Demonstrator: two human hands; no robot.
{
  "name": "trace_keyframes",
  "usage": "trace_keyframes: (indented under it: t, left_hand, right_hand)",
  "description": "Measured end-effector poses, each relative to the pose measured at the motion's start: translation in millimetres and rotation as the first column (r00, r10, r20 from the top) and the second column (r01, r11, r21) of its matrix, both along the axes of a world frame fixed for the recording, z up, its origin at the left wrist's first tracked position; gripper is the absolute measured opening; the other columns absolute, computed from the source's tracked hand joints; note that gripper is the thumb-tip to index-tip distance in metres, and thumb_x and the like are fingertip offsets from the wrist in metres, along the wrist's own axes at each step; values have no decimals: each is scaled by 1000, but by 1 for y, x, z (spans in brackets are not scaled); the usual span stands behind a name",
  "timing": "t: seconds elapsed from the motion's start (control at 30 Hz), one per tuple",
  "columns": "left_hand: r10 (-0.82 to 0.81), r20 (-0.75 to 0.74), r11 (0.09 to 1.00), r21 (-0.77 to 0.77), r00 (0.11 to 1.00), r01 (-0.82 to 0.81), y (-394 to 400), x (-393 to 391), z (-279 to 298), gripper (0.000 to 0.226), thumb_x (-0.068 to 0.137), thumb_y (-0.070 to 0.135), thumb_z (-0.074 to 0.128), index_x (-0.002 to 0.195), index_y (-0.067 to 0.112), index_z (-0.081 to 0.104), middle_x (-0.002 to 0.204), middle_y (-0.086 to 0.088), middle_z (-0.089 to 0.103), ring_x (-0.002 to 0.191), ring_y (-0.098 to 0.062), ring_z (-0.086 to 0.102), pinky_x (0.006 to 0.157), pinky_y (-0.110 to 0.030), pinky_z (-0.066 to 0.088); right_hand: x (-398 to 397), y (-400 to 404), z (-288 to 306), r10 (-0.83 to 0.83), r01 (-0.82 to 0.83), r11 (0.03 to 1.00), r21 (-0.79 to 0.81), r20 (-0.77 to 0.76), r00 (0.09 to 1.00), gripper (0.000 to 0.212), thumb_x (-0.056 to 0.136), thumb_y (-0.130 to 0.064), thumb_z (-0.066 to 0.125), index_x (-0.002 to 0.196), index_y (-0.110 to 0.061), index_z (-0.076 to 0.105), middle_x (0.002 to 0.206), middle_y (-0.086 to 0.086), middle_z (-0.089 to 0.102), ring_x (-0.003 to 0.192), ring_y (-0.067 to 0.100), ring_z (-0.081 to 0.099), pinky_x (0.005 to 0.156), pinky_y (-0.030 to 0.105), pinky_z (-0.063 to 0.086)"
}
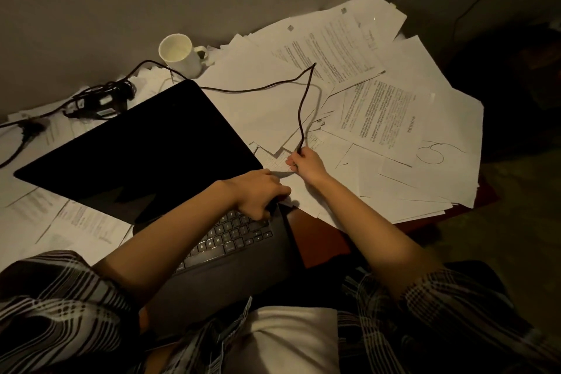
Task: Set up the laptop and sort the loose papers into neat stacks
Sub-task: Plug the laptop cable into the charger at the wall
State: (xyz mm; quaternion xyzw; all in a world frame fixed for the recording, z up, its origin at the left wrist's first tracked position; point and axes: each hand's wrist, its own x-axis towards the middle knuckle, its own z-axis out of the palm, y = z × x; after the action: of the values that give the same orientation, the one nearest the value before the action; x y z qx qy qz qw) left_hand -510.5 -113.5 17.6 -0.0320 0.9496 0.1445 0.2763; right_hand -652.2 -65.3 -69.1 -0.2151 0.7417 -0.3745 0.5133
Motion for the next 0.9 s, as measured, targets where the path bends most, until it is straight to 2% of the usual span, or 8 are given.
trace_keyframes:
  t: [0.17, 0.27, 0.37, 0.47, 0.57, 0.67, 0.8, 0.9]
  left_hand:
    - [-2, -54, 1000, 21, 999, 3, 2, 7, 1, 40, 81, 38, 60, 116, 21, 53, 99, 1, 57, 95, -14, 52, 94, -27, 32]
    - [1, -81, 999, 35, 997, 2, 7, 14, -4, 46, 78, 39, 61, 120, 21, 53, 100, 1, 58, 95, -14, 52, 95, -28, 35]
    - [-5, -121, 997, 78, 993, 15, 13, 17, -10, 37, 74, 39, 62, 107, 23, 55, 96, 2, 58, 92, -14, 51, 95, -34, 40]
    - [-26, -110, 995, 94, 994, 37, 21, 18, -10, 34, 75, 36, 64, 104, 20, 55, 98, -1, 60, 96, -17, 53, 98, -32, 37]
    - [-45, -108, 997, 58, 993, 51, 27, 19, -7, 38, 75, 36, 63, 108, 20, 54, 98, -1, 60, 93, -18, 53, 95, -32, 36]
    - [-41, -145, 998, 38, 989, 47, 27, 25, -5, 37, 73, 38, 64, 106, 21, 54, 95, 0, 60, 90, -17, 53, 94, -32, 37]
    - [-36, -177, 999, 24, 984, 41, 27, 30, -6, 38, 74, 39, 63, 107, 23, 56, 94, 2, 60, 91, -16, 55, 97, -30, 36]
    - [-22, -238, 999, 23, 971, 28, 32, 34, -6, 37, 78, 38, 63, 109, 20, 58, 95, 0, 63, 94, -18, 57, 101, -33, 37]
  right_hand:
    - [5, 1, 30, 55, -56, 998, -24, -70, 996, 20, 98, -24, 41, 80, -26, 49, 91, -1, 65, 84, 18, 61, 88, 48, 51]
    - [16, 10, 46, 121, -130, 989, -67, -130, 984, 20, 98, -28, 40, 81, -25, 50, 89, -6, 69, 64, 15, 59, 67, 43, 52]
    - [28, 24, 49, 200, -205, 974, -101, -62, 978, 19, 99, -24, 41, 87, -16, 52, 97, 1, 70, 52, 19, 56, 48, 34, 46]
    - [31, 30, 46, 151, -149, 979, -137, 5, 988, 18, 99, -22, 43, 86, -16, 54, 94, 4, 71, 73, 23, 67, 66, 41, 56]
    - [24, 22, 52, 150, -161, 973, -164, -73, 986, 17, 100, -22, 43, 87, -19, 54, 88, -1, 70, 82, 20, 68, 82, 44, 55]
    - [21, 14, 62, 217, -254, 948, -194, -192, 957, 16, 100, -19, 41, 93, -10, 54, 89, 1, 69, 72, 17, 62, 77, 39, 53]
    - [21, 12, 66, 266, -334, 920, -206, -299, 916, 17, 100, -19, 42, 91, -9, 52, 93, 8, 71, 67, 8, 56, 65, 20, 44]
    - [22, 18, 63, 245, -318, 922, -219, -306, 920, 21, 100, -18, 43, 94, -2, 55, 92, 9, 71, 74, 16, 61, 73, 29, 49]
